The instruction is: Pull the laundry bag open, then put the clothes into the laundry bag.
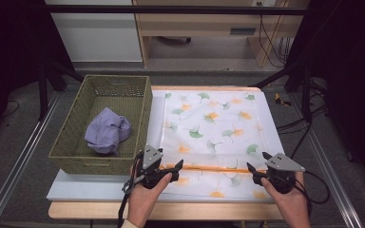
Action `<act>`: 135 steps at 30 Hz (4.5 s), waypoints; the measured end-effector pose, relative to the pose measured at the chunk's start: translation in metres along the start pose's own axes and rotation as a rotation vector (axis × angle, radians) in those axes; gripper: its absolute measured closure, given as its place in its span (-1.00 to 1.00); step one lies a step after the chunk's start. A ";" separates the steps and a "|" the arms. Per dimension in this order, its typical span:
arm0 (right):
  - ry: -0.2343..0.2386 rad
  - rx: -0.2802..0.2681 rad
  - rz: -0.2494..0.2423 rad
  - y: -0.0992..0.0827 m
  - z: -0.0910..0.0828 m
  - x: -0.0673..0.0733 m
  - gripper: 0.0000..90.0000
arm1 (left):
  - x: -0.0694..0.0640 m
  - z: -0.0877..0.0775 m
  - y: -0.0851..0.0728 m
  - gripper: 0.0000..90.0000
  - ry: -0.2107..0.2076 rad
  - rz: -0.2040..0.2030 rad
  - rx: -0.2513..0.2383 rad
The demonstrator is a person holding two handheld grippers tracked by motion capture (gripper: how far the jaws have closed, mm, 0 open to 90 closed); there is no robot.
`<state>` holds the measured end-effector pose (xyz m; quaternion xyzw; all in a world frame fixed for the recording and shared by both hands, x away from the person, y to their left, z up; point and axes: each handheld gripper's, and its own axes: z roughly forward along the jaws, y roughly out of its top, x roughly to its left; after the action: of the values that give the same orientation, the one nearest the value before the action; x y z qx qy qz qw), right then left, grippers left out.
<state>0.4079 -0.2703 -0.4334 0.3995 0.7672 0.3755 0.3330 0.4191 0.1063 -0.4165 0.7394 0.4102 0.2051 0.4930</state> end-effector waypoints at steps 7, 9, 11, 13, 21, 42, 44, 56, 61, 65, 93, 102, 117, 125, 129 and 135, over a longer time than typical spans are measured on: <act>0.097 -0.026 -0.046 0.032 0.021 0.022 -0.22 | 0.004 -0.013 -0.004 -0.69 -0.004 0.021 -0.013; 0.135 -0.023 -0.059 0.040 0.030 0.030 -0.27 | 0.004 -0.015 -0.004 -0.70 -0.008 0.025 -0.012; 0.161 -0.012 -0.077 0.045 0.038 0.036 -0.27 | 0.002 -0.017 -0.005 -0.70 -0.004 0.033 -0.009; 0.173 -0.008 -0.087 0.048 0.042 0.039 -0.24 | 0.001 -0.018 -0.006 -0.70 -0.008 0.032 -0.009; 0.242 0.024 -0.135 0.039 0.063 0.056 0.07 | -0.004 -0.013 -0.014 -0.69 -0.007 0.059 0.025; 0.289 0.125 -0.209 0.027 0.090 0.070 0.04 | -0.007 -0.007 -0.025 -0.66 -0.015 0.055 0.065; 0.299 0.138 -0.205 0.026 0.093 0.070 0.01 | -0.007 -0.007 -0.026 -0.66 -0.018 0.059 0.071; 0.300 0.182 -0.195 0.028 0.106 0.067 0.74 | -0.009 -0.005 -0.030 -0.65 -0.025 0.056 0.085; 0.327 0.196 -0.184 0.029 0.109 0.067 0.99 | -0.008 -0.003 -0.032 -0.64 -0.025 0.061 0.101; 0.345 0.198 -0.150 0.029 0.108 0.065 0.91 | -0.008 -0.004 -0.032 -0.64 -0.024 0.062 0.101; 0.337 0.217 -0.059 0.024 0.109 0.051 0.93 | -0.007 -0.007 -0.032 -0.63 -0.019 0.059 0.098; 0.300 0.127 -0.058 0.036 0.095 0.050 0.97 | -0.007 -0.007 -0.031 -0.63 -0.024 0.054 0.092; 0.298 0.063 -0.045 0.048 0.083 0.050 0.97 | -0.006 -0.010 -0.027 -0.63 -0.023 0.042 0.077; 0.290 0.051 -0.038 0.049 0.082 0.051 0.97 | -0.007 -0.011 -0.026 -0.63 -0.032 0.044 0.080; 0.278 0.026 -0.038 0.052 0.078 0.050 0.97 | -0.005 -0.013 -0.024 -0.63 -0.033 0.038 0.077; 0.270 -0.011 -0.031 0.055 0.074 0.050 0.98 | -0.002 -0.016 -0.020 -0.63 -0.031 0.034 0.080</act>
<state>0.4646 -0.1820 -0.4340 0.3315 0.8090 0.4247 0.2349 0.3988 0.1176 -0.4272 0.7686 0.3975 0.1853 0.4657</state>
